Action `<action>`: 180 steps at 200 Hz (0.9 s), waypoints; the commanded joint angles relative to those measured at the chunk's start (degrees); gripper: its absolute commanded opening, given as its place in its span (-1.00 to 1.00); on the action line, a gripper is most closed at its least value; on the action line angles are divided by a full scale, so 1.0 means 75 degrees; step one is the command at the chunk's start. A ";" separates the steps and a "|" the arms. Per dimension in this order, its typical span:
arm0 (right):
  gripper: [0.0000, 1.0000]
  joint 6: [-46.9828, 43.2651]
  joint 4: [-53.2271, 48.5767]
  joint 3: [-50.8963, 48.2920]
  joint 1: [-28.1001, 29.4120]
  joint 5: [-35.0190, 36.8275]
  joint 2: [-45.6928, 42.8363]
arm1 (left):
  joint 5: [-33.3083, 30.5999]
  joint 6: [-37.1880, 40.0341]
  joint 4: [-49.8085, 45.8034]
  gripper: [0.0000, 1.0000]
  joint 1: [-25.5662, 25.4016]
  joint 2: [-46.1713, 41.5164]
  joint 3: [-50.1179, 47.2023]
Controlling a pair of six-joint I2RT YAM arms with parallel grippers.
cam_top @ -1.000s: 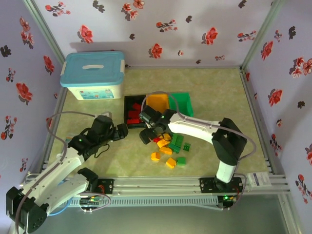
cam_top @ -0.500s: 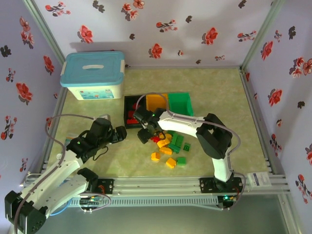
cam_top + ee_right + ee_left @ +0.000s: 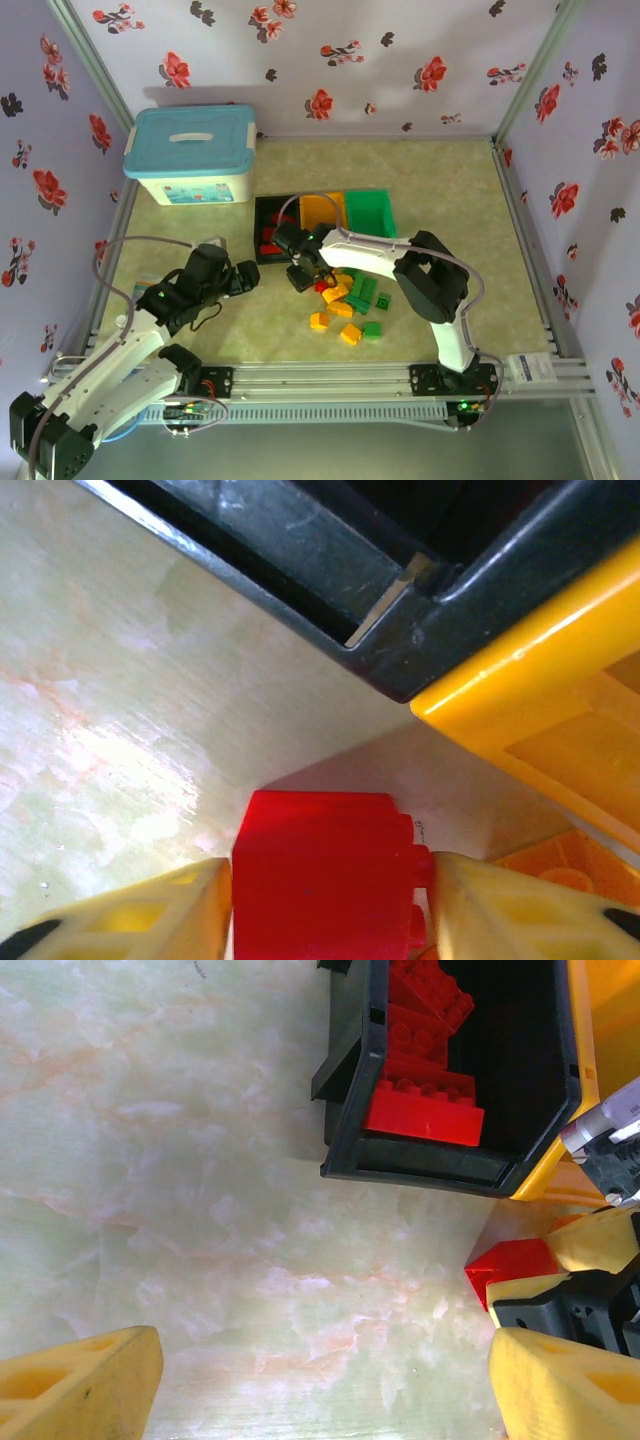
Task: Sort the legos into containers by color
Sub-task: Pick up the lego from the center of the table, then place the lego in the container.
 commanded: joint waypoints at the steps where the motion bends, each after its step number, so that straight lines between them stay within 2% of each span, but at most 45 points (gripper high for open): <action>1: -0.04 0.0053 -0.0202 0.0066 0.0020 0.0075 0.0119 | -0.0065 -0.0120 -0.0049 0.69 -0.0055 -0.0080 -0.0074; 25: -0.12 0.0105 -0.0271 0.0072 0.0064 0.0150 0.0028 | -0.0069 -0.0069 0.0007 0.69 -0.0062 -0.0004 -0.0013; 65: -0.13 0.0171 -0.0440 0.0140 0.0250 0.0277 -0.0578 | -0.0055 0.0074 0.0035 0.68 -0.0067 0.0093 0.0077; 116: -0.12 0.0007 -0.0482 0.0719 0.0227 0.0490 -0.1355 | -0.0123 0.0273 0.0338 0.68 -0.0313 -0.0555 -0.0086; 143: -0.11 -0.0141 -0.0548 0.1471 0.0096 0.0590 -0.1085 | -0.0180 0.0240 0.0296 0.68 -0.0358 -0.0771 -0.0125; 180: -0.10 -0.0238 -0.0945 0.3094 -0.0319 0.0487 -0.0004 | -0.0444 0.0240 0.0497 0.67 -0.0630 -0.0853 0.0052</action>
